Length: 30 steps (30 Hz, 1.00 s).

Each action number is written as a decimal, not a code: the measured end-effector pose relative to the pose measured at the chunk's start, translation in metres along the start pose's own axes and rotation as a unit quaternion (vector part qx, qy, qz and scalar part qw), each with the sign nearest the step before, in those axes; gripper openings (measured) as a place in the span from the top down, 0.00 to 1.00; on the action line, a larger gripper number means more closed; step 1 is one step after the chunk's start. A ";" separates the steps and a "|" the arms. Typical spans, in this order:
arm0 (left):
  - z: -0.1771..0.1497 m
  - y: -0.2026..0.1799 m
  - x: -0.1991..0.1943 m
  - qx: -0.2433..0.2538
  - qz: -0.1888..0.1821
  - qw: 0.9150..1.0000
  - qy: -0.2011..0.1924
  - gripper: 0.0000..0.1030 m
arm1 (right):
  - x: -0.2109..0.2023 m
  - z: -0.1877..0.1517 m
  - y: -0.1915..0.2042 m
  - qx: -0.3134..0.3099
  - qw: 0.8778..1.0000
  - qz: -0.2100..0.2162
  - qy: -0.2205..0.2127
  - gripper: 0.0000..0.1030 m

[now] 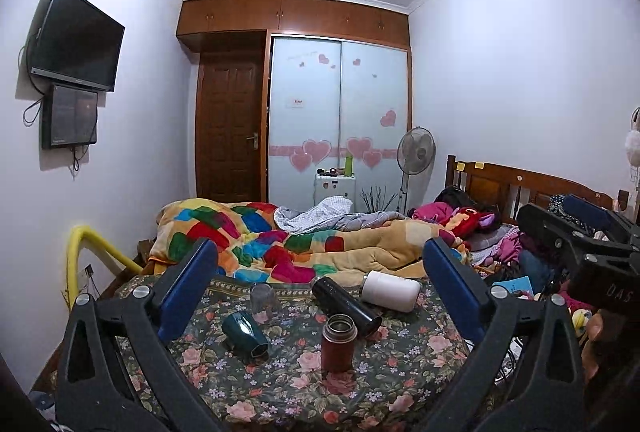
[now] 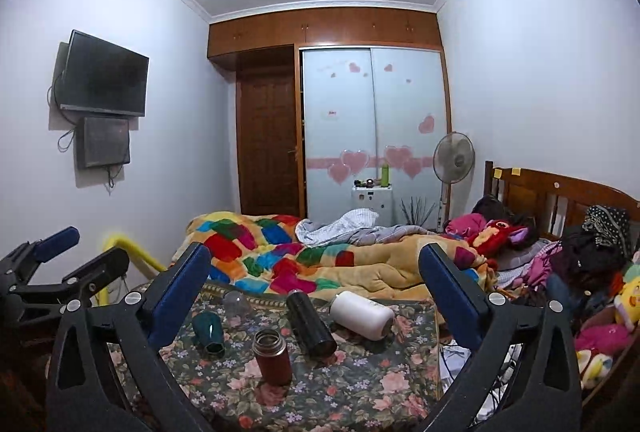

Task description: Flip cup upright

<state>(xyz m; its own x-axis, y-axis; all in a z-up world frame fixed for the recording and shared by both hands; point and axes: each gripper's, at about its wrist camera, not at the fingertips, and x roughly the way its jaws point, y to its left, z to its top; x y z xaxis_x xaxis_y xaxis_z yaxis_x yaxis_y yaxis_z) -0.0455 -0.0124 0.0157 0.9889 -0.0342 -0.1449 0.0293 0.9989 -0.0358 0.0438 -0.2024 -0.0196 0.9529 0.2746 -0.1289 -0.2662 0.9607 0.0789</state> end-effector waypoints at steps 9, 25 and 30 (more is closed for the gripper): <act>-0.002 0.000 -0.008 -0.003 0.002 1.000 0.000 0.00 | -0.016 -0.004 -0.004 0.000 1.000 0.006 0.003 0.00; -0.002 0.002 -0.011 -0.007 0.002 1.000 0.002 0.00 | -0.024 -0.006 -0.003 -0.005 1.000 0.009 0.010 0.00; -0.004 0.001 -0.009 -0.009 0.002 1.000 0.004 0.00 | -0.024 -0.005 -0.003 -0.004 1.000 0.009 0.010 0.00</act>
<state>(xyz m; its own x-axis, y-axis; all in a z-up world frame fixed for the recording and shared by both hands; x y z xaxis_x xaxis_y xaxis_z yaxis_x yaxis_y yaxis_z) -0.0547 -0.0108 0.0130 0.9876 -0.0313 -0.1536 0.0235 0.9984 -0.0522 0.0212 -0.2112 -0.0218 0.9448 0.2926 -0.1473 -0.2847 0.9559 0.0728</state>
